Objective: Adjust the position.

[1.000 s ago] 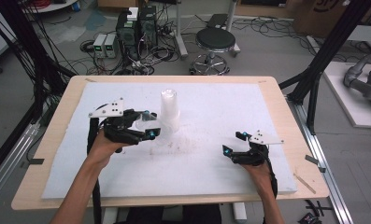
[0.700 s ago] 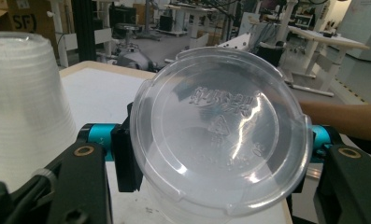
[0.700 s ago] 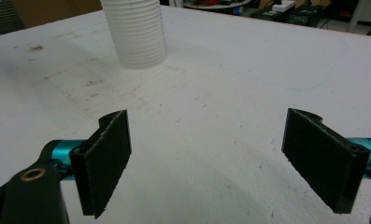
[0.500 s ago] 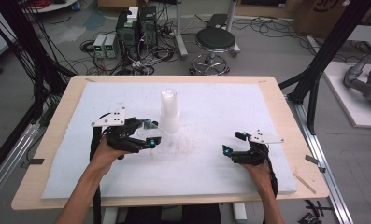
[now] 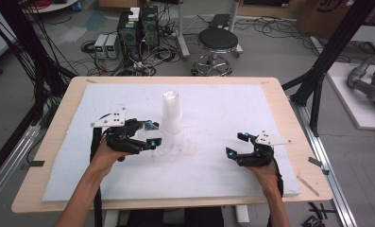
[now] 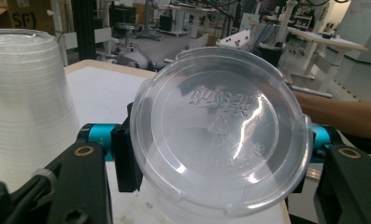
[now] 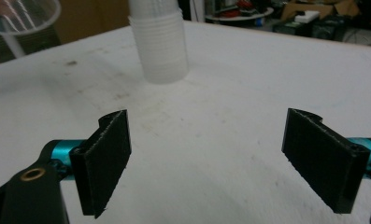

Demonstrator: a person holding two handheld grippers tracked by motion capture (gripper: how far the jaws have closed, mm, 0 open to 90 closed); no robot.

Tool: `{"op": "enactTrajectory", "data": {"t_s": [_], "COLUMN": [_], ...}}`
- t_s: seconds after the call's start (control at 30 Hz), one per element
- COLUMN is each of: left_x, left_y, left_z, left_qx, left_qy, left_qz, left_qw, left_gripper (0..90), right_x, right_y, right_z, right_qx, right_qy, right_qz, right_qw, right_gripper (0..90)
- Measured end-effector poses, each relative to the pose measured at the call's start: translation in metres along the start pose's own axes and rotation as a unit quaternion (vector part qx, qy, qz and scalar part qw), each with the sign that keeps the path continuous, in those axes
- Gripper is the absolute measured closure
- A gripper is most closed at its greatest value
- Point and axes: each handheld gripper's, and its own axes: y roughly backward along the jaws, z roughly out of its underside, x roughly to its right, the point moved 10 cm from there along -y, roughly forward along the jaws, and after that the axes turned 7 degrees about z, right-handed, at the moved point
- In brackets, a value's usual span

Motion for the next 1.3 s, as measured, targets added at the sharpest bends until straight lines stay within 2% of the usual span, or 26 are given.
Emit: {"op": "enactTrajectory", "data": {"t_s": [0.1,0.23,0.37,0.4,0.63,0.93,1.0,1.03,1.2,1.3], "left_x": [0.004,0.009,0.014,0.015,0.02,0.028,0.029,0.029,0.032,0.032], "left_y": [-0.001,-0.003,-0.004,-0.005,-0.009,-0.022,-0.026,-0.028,-0.035,-0.036], "left_z": [-0.002,-0.005,-0.008,-0.009,-0.01,-0.014,-0.014,-0.014,-0.014,-0.014], "left_qx": [0.003,0.005,0.006,0.008,0.018,0.032,0.034,0.034,0.035,0.038], "left_qy": [-0.002,-0.007,-0.015,-0.016,-0.021,-0.029,-0.028,-0.03,-0.031,-0.03], "left_qz": [0.008,0.015,0.023,0.024,0.035,0.049,0.052,0.054,0.059,0.058], "left_qw": [1.0,0.9998,0.9996,0.9995,0.999,0.9979,0.9977,0.9975,0.9972,0.9971], "left_gripper": [38.8,38.9,38.9,38.9,38.8,38.9,38.9,38.9,38.9,38.9], "right_x": [-0.011,-0.03,-0.05,-0.055,-0.084,-0.112,-0.121,-0.121,-0.134,-0.139], "right_y": [0.004,0.005,0.003,0.002,0.0,-0.009,-0.013,-0.013,-0.02,-0.024], "right_z": [-0.017,-0.034,-0.051,-0.057,-0.077,-0.085,-0.085,-0.085,-0.086,-0.087], "right_qx": [0.016,0.011,0.011,0.012,0.008,0.011,0.012,0.012,0.018,0.02], "right_qy": [0.0,0.007,0.018,0.027,0.062,0.084,0.09,0.09,0.093,0.094], "right_qz": [-0.034,-0.093,-0.143,-0.155,-0.215,-0.264,-0.278,-0.278,-0.295,-0.299], "right_qw": [0.9993,0.9956,0.9895,0.9874,0.9746,0.9608,0.9562,0.9562,0.9508,0.9493], "right_gripper": [15.6,15.5,15.5,15.6,15.6,15.6,15.6,15.6,15.6,15.5]}}
